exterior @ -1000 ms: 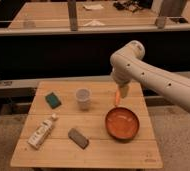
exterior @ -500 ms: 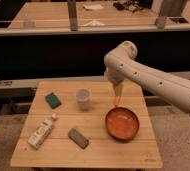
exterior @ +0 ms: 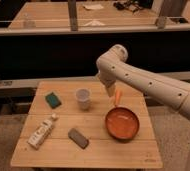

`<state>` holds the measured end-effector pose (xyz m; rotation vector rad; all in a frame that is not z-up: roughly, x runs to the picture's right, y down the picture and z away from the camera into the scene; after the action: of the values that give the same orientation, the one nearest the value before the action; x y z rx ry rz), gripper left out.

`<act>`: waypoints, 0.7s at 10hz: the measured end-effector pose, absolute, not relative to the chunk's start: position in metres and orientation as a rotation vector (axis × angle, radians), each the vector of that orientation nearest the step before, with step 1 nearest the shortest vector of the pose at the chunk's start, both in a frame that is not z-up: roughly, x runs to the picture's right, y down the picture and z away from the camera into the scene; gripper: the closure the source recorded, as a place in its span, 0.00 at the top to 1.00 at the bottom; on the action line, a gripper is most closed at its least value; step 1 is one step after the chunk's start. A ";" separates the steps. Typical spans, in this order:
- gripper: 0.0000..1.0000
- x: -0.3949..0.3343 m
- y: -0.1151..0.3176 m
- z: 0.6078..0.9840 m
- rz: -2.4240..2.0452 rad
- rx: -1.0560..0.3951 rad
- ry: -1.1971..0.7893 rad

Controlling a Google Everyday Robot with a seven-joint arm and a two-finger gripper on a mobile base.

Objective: Pick up the ceramic cup

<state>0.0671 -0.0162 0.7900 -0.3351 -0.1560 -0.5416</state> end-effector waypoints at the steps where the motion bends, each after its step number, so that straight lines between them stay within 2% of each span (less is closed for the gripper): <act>1: 0.80 0.055 -0.011 0.797 -0.565 -0.336 -0.169; 7: 0.80 0.022 0.011 0.822 -0.650 -0.353 -0.228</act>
<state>0.0225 0.0111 0.8225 -0.3532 -0.2277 -0.6495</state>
